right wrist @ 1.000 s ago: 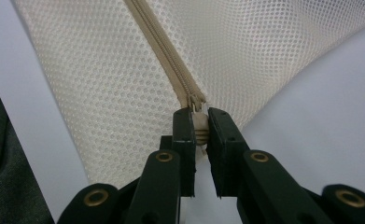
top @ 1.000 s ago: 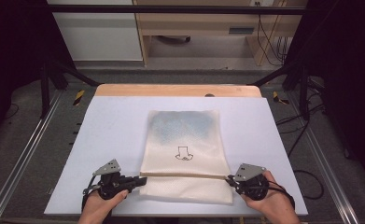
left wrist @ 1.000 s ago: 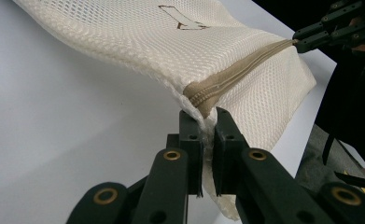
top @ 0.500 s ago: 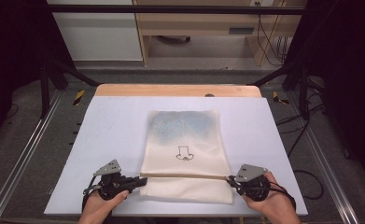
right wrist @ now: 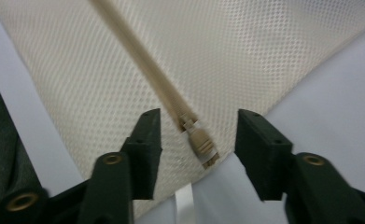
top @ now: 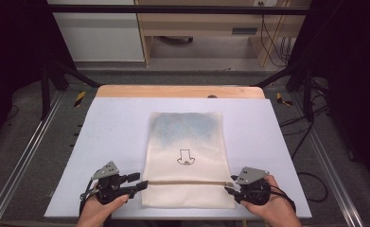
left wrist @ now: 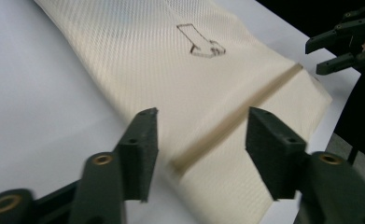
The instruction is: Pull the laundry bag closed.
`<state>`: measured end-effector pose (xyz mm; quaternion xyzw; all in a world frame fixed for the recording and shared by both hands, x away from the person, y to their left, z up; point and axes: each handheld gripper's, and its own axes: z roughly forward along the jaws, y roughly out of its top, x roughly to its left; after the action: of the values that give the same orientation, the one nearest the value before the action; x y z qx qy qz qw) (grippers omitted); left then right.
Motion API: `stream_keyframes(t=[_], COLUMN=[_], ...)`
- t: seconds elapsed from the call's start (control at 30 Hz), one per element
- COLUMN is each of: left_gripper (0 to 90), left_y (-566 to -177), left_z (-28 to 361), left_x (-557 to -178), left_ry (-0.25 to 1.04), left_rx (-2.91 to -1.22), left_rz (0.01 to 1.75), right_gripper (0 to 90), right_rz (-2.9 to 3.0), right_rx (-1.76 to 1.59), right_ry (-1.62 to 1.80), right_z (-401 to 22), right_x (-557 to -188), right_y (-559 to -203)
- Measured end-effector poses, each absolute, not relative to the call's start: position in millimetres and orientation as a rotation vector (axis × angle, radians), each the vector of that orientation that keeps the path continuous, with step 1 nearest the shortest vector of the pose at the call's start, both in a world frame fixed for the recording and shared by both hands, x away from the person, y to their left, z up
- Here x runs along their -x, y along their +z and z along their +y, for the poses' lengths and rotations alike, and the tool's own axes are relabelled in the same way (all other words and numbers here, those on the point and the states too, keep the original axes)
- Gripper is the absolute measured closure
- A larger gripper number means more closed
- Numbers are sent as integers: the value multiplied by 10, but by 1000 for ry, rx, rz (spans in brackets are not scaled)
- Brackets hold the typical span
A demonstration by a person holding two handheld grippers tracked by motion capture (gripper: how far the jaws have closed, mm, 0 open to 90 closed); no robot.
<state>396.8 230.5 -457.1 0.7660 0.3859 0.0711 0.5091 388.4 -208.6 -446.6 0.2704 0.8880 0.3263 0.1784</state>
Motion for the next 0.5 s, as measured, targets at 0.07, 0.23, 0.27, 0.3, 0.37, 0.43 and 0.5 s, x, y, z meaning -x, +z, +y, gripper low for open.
stream_keyframes(t=[0.07,0.23,0.27,0.3,0.37,0.43,0.5], left_gripper=[345,161,140,118,85,65,46], left_y=[-4528,-4429,-4414,-4399,-4365,-4335,-4303], left_z=[2312,2294,2287,2283,2280,2290,2309], left_x=[-3943,-3946,-3956,-3969,-4000,-4019,-4041], left_ry=[223,345,360,372,391,417,453], left_rx=[-1846,-1847,-1840,-1842,-1844,-1846,-1856], left_rz=[925,933,935,937,928,926,917], right_gripper=[415,201,168,151,116,85,77], right_rz=[2483,2373,2353,2343,2305,2276,2229], right_rx=[-781,-882,-901,-919,-948,-958,-962], right_ry=[951,1011,1028,1042,1068,1080,1091], right_z=[-2086,-2075,-2068,-2062,-2036,-2015,-2001], right_x=[-3896,-3945,-3958,-3973,-3992,-4014,-4034], right_y=[-4443,-4368,-4346,-4322,-4274,-4224,-4169])
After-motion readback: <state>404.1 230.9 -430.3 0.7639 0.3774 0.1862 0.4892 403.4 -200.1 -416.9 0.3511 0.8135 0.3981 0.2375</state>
